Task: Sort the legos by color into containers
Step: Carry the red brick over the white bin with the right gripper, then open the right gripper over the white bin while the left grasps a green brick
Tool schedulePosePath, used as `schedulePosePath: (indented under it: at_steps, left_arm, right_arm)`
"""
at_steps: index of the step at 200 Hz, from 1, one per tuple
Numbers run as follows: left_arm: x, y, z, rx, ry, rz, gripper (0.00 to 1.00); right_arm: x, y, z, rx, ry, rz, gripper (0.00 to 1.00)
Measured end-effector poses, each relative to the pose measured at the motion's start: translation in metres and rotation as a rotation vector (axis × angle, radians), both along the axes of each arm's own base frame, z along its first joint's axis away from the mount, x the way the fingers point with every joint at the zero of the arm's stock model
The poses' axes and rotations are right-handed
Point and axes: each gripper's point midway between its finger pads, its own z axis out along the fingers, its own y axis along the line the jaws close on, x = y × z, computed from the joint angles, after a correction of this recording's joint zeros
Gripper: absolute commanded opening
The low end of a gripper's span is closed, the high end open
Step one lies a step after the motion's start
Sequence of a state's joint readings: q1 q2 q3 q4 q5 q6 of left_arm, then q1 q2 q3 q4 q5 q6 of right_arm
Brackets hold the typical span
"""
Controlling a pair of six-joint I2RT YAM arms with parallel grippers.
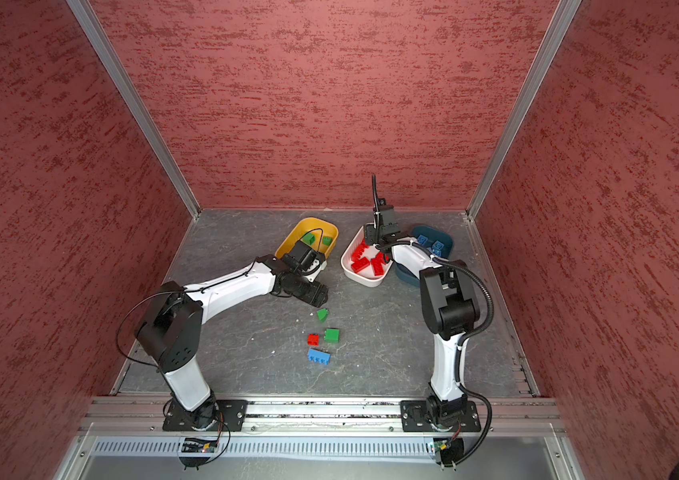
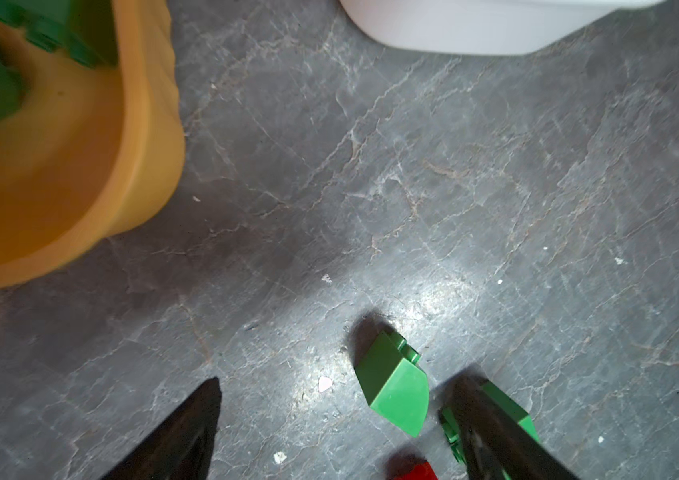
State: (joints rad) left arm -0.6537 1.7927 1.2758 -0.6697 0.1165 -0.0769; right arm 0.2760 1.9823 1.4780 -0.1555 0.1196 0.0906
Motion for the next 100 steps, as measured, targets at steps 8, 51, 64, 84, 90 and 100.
schedulePosePath:
  at_steps: [8,51,64,84,90,100]
  left_arm:
    - [-0.002,-0.001,-0.003,0.006,0.012,-0.012,0.82]
    - [-0.013,-0.013,-0.018,0.028,0.047,-0.105,0.74]
    - [-0.017,-0.016,-0.020,0.037,0.053,-0.130,0.73]
    - [-0.022,-0.019,-0.025,0.053,0.060,-0.170,0.72]
    - [-0.024,-0.021,-0.027,0.059,0.063,-0.181,0.72]
    - [-0.027,-0.023,-0.031,0.069,0.068,-0.199,0.69]
  right_arm:
    - [-0.003,0.000,0.006,0.012,-0.005,0.001,0.88]
    - [-0.037,-0.005,0.053,0.088,-0.084,-0.002,0.99]
    - [-0.044,-0.007,0.066,0.107,-0.118,-0.008,0.99]
    - [-0.048,-0.009,0.074,0.126,-0.150,-0.021,0.99]
    - [-0.049,-0.009,0.074,0.131,-0.152,-0.026,0.99]
    - [-0.049,-0.010,0.072,0.135,-0.153,-0.031,0.99]
